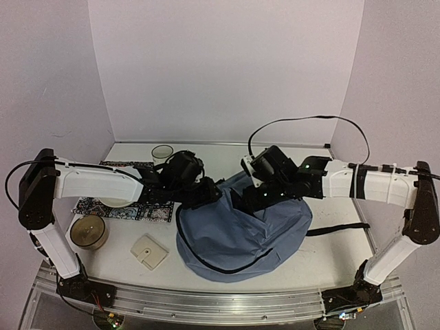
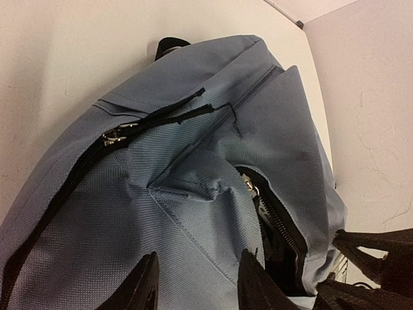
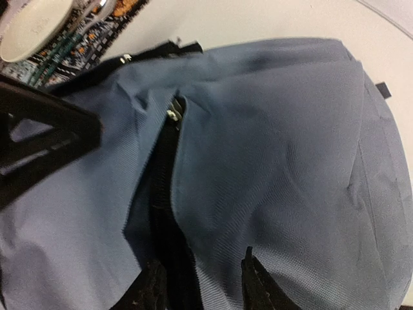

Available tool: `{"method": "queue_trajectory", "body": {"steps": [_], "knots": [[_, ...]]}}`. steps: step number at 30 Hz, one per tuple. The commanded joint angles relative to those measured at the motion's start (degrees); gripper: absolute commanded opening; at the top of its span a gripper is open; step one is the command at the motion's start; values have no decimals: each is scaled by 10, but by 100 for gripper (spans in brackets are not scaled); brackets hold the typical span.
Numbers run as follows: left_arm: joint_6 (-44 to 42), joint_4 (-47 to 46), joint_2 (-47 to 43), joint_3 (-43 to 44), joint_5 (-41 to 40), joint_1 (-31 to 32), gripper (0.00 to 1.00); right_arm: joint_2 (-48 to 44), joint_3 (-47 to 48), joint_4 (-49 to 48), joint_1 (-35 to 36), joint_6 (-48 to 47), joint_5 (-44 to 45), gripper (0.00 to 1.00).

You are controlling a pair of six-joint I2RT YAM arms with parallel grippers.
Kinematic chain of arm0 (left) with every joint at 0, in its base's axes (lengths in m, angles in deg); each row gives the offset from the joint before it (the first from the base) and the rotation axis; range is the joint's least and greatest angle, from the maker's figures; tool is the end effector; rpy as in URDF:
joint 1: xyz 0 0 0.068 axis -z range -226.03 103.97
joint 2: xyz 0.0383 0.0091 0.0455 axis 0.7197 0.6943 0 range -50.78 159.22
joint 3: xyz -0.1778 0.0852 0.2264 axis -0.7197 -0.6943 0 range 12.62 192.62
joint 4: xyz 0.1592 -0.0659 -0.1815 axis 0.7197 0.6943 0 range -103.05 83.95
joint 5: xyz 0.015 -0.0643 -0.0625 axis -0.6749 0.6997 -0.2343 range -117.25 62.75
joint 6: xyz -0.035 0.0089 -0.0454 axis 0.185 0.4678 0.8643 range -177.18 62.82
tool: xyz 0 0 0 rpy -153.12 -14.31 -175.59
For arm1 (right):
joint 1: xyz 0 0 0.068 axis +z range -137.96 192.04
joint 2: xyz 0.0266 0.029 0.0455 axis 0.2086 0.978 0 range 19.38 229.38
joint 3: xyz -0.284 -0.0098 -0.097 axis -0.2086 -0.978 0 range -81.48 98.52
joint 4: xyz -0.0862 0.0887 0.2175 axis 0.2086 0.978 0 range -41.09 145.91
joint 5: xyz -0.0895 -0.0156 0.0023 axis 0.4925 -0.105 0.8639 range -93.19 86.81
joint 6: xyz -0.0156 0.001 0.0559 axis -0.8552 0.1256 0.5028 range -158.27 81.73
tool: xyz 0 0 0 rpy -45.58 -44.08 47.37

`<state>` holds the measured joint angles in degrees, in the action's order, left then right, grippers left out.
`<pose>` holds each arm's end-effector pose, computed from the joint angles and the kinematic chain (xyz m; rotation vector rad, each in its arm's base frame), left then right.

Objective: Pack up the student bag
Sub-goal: Place the lower front pocket of the student bag.

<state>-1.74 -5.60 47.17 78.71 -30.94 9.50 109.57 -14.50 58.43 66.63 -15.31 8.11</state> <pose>0.2170 -0.3112 0.2577 -0.0352 2.4388 -0.9072 0.2125 0.2847 0.3070 -0.4816 2.1329 0.5781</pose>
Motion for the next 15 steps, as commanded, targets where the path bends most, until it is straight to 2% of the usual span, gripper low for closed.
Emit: {"method": "queue_trajectory", "body": {"steps": [1, 6, 15], "knots": [[5, -30, 7, 28, 30, -6, 42, -24, 41, 7, 2, 3, -14, 41], [15, -45, 43, 53, 75, -10, 42, -20, 39, -14, 2, 18, -22, 42], [32, -64, 77, 65, 95, -17, 38, 9, 15, -62, 2, 45, -65, 27]]}}
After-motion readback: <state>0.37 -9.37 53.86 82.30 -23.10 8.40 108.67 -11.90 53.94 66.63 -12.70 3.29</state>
